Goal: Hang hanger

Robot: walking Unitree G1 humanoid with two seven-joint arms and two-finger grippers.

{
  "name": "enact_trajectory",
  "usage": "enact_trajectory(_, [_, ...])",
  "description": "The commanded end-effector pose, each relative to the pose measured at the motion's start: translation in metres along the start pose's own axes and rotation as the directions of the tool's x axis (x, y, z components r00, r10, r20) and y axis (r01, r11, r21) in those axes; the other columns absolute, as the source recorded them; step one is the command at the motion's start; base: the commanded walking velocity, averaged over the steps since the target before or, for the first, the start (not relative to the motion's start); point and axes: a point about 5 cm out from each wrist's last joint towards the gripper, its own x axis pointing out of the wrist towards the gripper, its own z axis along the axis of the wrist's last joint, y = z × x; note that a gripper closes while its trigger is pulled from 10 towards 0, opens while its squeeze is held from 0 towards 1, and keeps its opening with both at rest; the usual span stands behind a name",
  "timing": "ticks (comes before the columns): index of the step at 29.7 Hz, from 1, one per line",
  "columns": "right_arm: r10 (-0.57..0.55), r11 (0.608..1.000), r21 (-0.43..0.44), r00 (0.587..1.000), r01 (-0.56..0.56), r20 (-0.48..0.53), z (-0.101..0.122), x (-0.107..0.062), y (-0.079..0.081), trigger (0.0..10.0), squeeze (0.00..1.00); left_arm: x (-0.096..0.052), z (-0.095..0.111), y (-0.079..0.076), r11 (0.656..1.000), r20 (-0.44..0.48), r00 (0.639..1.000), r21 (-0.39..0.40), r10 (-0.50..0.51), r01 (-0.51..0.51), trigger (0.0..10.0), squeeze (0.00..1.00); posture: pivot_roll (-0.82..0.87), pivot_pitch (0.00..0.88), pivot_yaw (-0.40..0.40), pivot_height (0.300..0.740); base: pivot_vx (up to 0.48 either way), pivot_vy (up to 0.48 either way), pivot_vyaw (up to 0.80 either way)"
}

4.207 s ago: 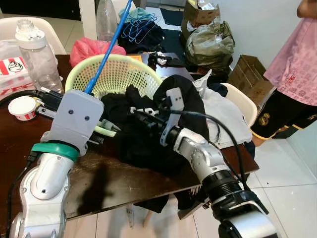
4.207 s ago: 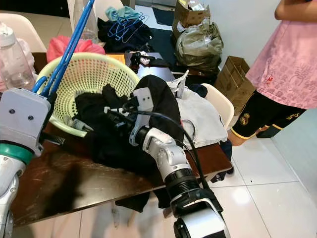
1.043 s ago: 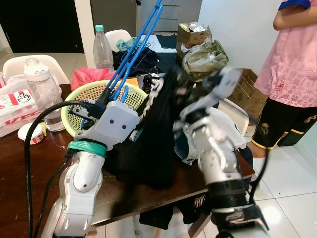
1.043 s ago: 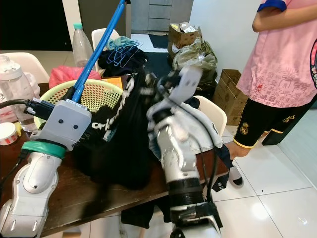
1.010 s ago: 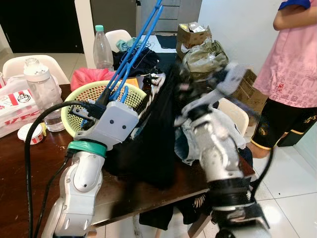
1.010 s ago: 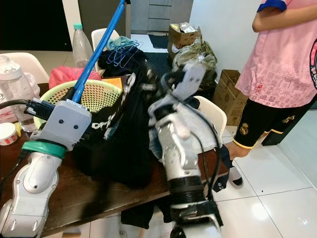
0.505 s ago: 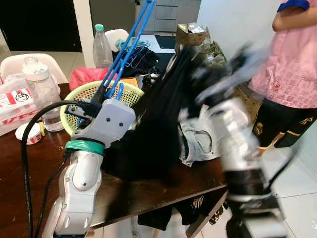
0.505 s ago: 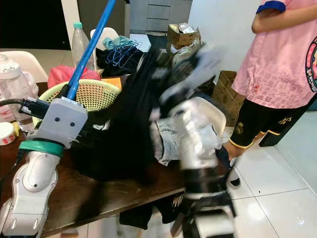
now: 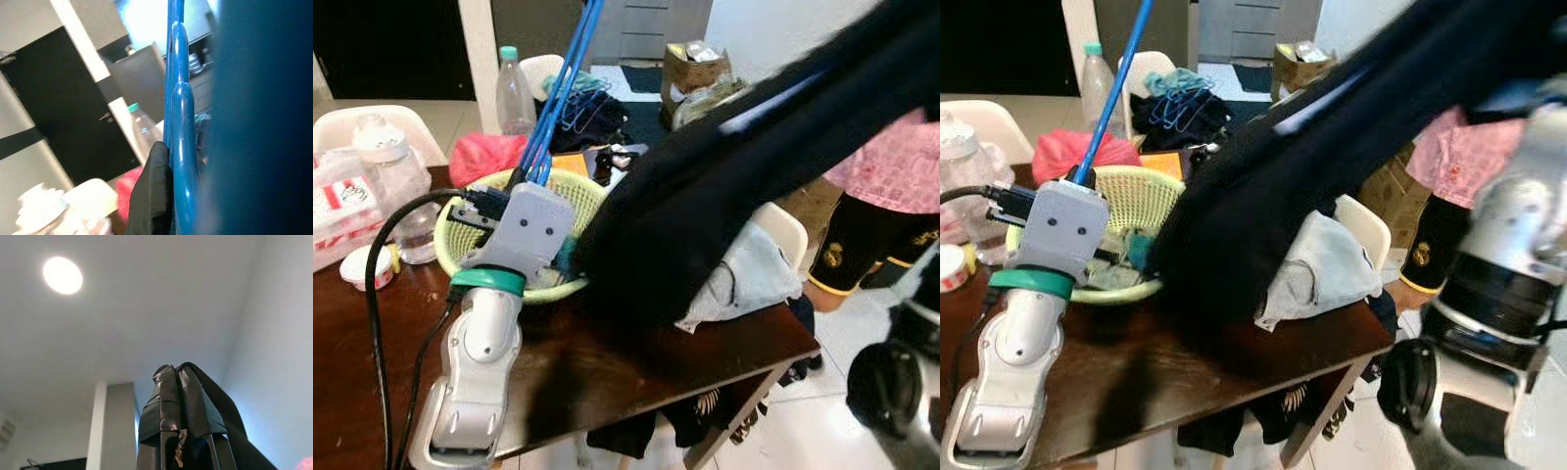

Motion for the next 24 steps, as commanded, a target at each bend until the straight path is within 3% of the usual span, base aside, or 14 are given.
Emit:
enact_trajectory(1, [0.018,1.000,0.004,1.000,-0.018,0.015,0.007,0.004,0.000,10.0,0.00,0.000,0.004,-0.005,1.000,0.027,0.999,-0.019,-0.023,0.024,10.0,0.00,0.07,0.017,0.023,0.740,0.000,0.000,0.00])
enact_trajectory(6, [-0.022,0.998,-0.056,0.996,0.026,0.084,0.026,0.010,-0.011,10.0,0.00,0.003,0.006,-0.008,0.999,0.040,0.999,-0.024,-0.033,0.034,10.0,0.00,0.07,0.019,0.027,0.740,0.000,0.000,0.00])
enact_trajectory(8, [-0.034,0.988,-0.143,0.987,0.057,0.159,0.046,0.016,-0.022,10.0,0.00,0.003,0.006,-0.011,0.999,0.043,0.998,-0.025,-0.042,0.043,10.0,0.00,0.06,0.019,0.027,0.740,0.000,0.000,0.00])
enact_trajectory(11, [-0.052,0.976,-0.196,0.975,0.095,0.216,0.059,0.020,-0.029,10.0,0.00,0.003,0.006,-0.011,0.999,0.043,0.998,-0.026,-0.043,0.044,10.0,0.00,0.07,0.020,0.027,0.740,0.000,0.000,0.00])
enact_trajectory(12, [-0.051,0.964,-0.237,0.957,0.123,0.287,0.078,0.025,-0.034,10.0,0.00,0.002,0.006,-0.011,0.999,0.042,0.998,-0.027,-0.044,0.045,10.0,0.00,0.07,0.021,0.028,0.740,0.000,0.000,0.00])
enact_trajectory(14, [-0.020,0.953,-0.272,0.922,0.134,0.386,0.104,0.032,-0.034,10.0,0.00,0.002,0.006,-0.012,0.999,0.039,0.998,-0.027,-0.047,0.048,10.0,0.00,0.06,0.019,0.029,0.740,0.000,0.000,0.00])
enact_trajectory(16, [0.039,0.949,-0.300,0.905,0.100,0.424,0.117,0.038,-0.028,10.0,0.00,0.002,0.005,-0.012,0.998,0.040,0.998,-0.027,-0.049,0.050,10.0,0.00,0.06,0.020,0.029,0.740,0.000,0.000,0.00])
enact_trajectory(20, [0.064,0.950,-0.303,0.899,0.078,0.433,0.121,0.040,-0.024,10.0,0.00,0.002,0.006,-0.013,0.998,0.042,0.998,-0.027,-0.049,0.050,10.0,0.00,0.06,0.019,0.029,0.740,0.000,0.000,0.00])
enact_trajectory(24, [0.049,0.931,-0.337,0.870,0.137,0.491,0.134,0.040,-0.028,10.0,0.00,0.003,0.006,-0.015,0.998,0.050,0.997,-0.027,-0.052,0.054,10.0,0.00,0.06,0.020,0.028,0.740,0.000,0.000,0.00])
